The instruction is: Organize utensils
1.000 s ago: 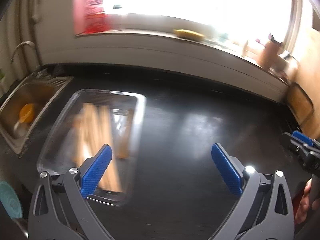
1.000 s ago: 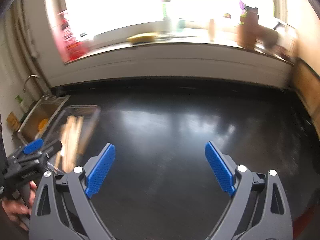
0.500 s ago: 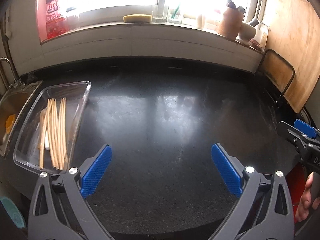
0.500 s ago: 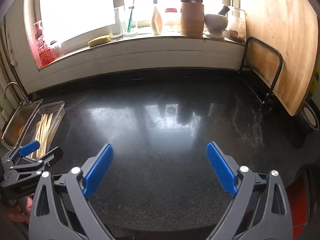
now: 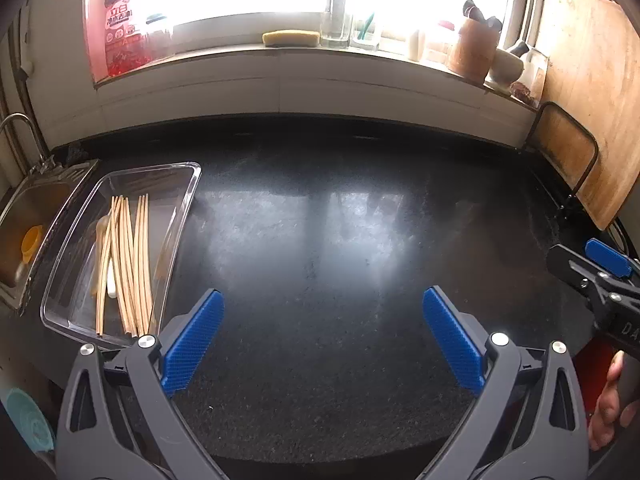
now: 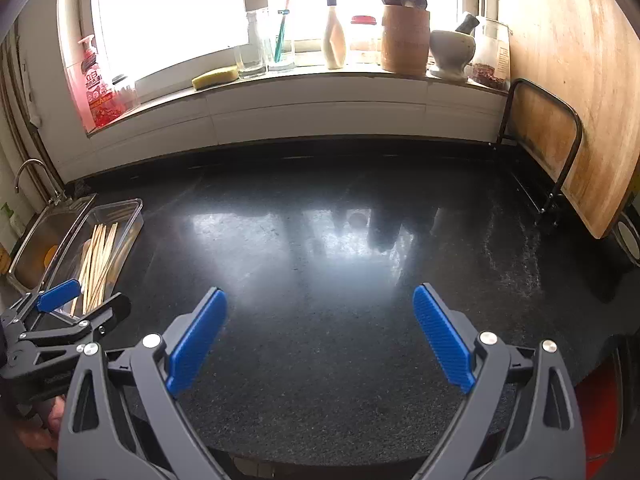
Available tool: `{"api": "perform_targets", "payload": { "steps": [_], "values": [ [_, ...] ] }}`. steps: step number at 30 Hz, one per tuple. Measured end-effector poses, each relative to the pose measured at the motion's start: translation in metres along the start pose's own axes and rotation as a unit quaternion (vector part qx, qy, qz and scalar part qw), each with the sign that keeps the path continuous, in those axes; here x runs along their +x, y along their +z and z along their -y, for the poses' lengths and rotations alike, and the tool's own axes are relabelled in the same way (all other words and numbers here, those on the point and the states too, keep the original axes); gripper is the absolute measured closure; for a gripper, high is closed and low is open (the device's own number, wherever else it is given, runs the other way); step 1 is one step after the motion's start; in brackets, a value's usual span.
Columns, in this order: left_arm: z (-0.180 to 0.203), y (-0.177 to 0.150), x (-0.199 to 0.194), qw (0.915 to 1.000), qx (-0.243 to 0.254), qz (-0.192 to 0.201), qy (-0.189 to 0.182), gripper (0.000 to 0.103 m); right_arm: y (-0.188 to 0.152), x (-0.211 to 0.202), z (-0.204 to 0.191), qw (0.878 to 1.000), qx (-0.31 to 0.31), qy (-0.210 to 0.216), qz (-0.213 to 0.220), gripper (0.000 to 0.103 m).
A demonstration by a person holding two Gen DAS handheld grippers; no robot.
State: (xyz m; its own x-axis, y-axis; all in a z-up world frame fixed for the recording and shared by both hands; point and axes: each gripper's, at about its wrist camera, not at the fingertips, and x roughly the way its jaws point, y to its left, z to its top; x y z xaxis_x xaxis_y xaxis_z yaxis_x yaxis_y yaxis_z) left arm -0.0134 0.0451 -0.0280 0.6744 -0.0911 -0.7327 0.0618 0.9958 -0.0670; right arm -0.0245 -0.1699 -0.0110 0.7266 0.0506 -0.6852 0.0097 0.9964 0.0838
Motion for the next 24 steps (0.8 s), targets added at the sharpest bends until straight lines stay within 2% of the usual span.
{"api": "perform_targets", "payload": {
  "steps": [24],
  "values": [
    [0.0058,0.0023,0.0045,1.0000,0.005,-0.005,0.005,0.006,0.0029,0.0002,0.0012,1.000,0.000,0.002,-0.001,0.012]
  ]
}}
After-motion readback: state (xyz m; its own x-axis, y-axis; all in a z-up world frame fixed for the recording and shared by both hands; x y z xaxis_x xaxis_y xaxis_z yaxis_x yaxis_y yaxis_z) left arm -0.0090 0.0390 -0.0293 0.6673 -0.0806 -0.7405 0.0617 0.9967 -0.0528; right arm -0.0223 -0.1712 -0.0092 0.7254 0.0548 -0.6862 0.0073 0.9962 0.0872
